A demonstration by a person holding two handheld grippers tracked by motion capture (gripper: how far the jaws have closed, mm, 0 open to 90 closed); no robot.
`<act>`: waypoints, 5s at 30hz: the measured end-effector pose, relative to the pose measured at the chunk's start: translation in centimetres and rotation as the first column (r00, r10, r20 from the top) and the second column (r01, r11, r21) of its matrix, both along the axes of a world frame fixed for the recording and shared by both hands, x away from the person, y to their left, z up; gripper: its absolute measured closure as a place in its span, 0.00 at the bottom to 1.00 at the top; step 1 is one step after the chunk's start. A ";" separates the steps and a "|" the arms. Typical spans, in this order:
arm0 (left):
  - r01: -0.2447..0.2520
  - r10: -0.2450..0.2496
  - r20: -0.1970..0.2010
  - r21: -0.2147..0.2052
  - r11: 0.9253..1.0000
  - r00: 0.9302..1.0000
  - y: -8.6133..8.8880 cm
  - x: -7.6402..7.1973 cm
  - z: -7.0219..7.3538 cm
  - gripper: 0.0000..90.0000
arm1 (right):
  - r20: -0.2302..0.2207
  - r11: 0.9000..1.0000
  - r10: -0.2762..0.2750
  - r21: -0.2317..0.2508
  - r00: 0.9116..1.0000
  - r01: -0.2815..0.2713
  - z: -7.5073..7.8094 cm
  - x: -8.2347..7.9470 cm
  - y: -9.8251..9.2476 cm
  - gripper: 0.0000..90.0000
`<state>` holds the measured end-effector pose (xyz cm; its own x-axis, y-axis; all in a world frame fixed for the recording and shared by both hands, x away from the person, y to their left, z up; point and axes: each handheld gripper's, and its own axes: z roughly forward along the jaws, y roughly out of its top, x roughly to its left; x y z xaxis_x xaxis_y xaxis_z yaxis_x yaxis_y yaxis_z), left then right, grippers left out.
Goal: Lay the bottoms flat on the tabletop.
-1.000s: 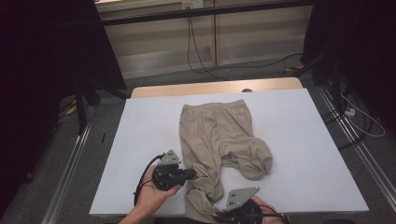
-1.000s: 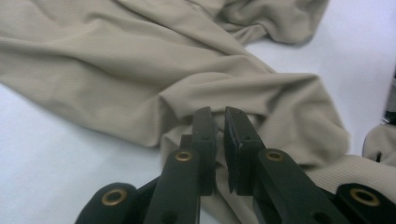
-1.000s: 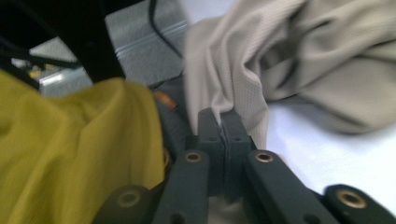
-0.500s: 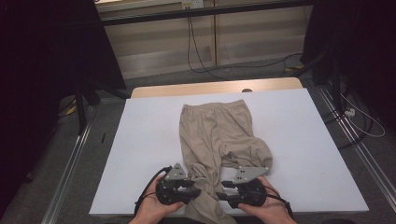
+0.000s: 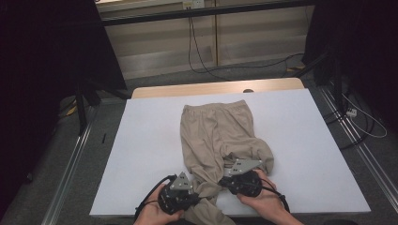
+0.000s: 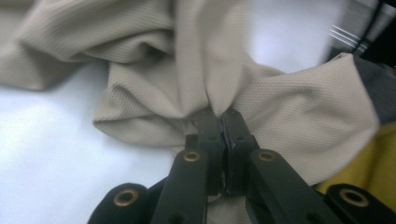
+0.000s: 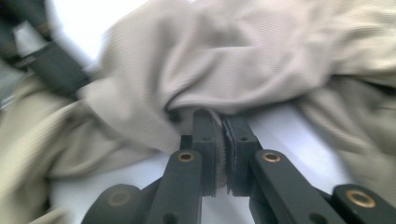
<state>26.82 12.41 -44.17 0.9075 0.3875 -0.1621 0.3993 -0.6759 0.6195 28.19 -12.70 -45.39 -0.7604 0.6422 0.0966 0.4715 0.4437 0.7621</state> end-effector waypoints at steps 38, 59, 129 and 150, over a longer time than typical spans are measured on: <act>-0.197 0.207 0.081 -0.111 0.974 0.975 -0.9 7.6 0.9 0.98 | -0.026 0.992 0.127 0.030 0.992 -0.126 -0.5 -1.9 2.1 0.67; -0.194 0.196 0.008 -0.120 0.974 0.980 0.5 6.9 0.1 0.96 | -0.041 0.979 0.204 0.011 0.978 -0.204 -0.4 -3.8 1.8 0.99; -0.178 0.175 0.122 0.008 0.984 0.977 0.3 4.7 -0.3 0.59 | -0.023 0.998 -0.035 -0.047 0.999 0.034 -0.5 1.7 0.4 0.87; -0.286 0.280 0.187 0.001 0.958 0.942 -0.9 8.3 -0.7 1.00 | -0.011 0.986 -0.158 -0.064 0.987 0.157 -0.3 1.1 -2.6 0.94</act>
<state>35.16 11.49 -44.89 0.7727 0.6346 0.0108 0.4581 -0.5693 0.6827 29.27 -15.27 -45.70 -0.6482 0.7588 0.0633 0.5508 0.4098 0.7271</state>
